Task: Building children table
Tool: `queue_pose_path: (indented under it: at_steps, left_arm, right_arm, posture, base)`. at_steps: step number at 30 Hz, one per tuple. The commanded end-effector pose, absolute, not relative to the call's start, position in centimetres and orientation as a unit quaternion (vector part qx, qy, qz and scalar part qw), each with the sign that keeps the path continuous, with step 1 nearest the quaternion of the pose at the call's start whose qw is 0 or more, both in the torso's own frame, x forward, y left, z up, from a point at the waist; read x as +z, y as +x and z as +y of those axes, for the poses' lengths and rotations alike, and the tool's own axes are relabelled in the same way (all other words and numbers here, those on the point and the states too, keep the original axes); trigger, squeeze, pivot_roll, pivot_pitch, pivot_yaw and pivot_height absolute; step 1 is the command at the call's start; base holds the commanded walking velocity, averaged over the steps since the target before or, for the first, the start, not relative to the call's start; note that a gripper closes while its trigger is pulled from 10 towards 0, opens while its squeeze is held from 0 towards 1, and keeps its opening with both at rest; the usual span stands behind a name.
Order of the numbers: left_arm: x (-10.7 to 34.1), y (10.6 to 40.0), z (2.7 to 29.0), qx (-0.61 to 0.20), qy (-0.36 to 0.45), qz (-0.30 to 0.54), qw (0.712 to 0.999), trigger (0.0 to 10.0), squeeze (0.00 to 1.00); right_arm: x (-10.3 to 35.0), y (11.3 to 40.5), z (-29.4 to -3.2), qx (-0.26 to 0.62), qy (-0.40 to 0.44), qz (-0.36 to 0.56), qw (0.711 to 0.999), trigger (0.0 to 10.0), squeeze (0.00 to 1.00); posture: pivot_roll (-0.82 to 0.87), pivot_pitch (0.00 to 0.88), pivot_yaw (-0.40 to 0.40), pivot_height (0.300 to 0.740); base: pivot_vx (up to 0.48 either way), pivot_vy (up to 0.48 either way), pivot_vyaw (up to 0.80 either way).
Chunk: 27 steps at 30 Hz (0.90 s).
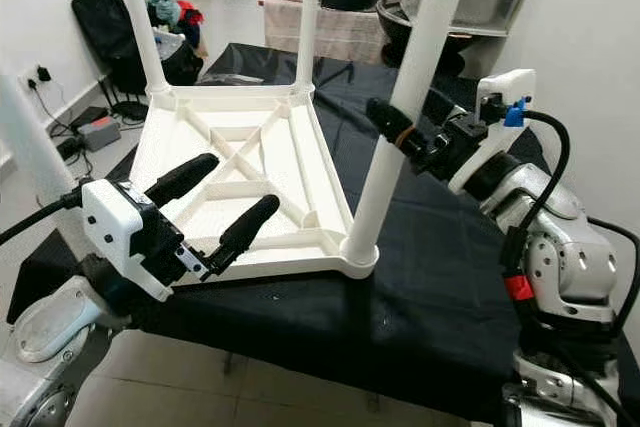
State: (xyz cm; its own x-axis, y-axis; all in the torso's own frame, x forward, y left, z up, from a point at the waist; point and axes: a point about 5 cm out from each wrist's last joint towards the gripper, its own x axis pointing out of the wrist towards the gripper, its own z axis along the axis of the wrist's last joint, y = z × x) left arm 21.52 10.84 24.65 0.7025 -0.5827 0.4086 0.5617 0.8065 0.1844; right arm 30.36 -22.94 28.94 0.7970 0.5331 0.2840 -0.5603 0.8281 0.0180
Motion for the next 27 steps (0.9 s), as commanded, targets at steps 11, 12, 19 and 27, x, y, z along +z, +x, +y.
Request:
queue_pose_path:
  at_steps: [11, 12, 19, 27]
  left_arm:
    - [24.6, 21.3, 10.6, -0.314, 0.016, -0.223, 0.923, 10.0, 0.00]
    - [24.6, 21.3, 10.6, -0.314, 0.015, -0.223, 0.923, 10.0, 0.00]
    - [24.5, 21.4, 10.5, -0.316, 0.015, -0.221, 0.923, 10.0, 0.00]
    - [24.5, 21.4, 10.4, -0.318, 0.017, -0.220, 0.922, 10.0, 0.00]
  right_arm:
    - [29.4, 30.6, -23.7, 0.260, 0.084, -0.153, 0.950, 0.0, 0.00]
    - [29.4, 30.6, -23.7, 0.259, 0.084, -0.153, 0.950, 0.0, 0.00]
    - [28.2, 31.7, -24.6, 0.186, 0.159, -0.131, 0.961, 2.7, 0.00]
    - [25.3, 33.2, -27.4, 0.033, 0.289, -0.076, 0.954, 10.0, 0.00]
  posture:
    - [-0.09, 0.022, -0.075, 0.740]
    - [-0.09, 0.022, -0.075, 0.740]
    - [-0.09, 0.021, -0.075, 0.740]
    - [-0.08, 0.024, -0.077, 0.740]
  base:
    - [0.000, 0.000, 0.00]
    - [0.000, 0.000, 0.00]
    - [0.000, 0.000, 0.00]
    - [0.000, 0.000, 0.00]
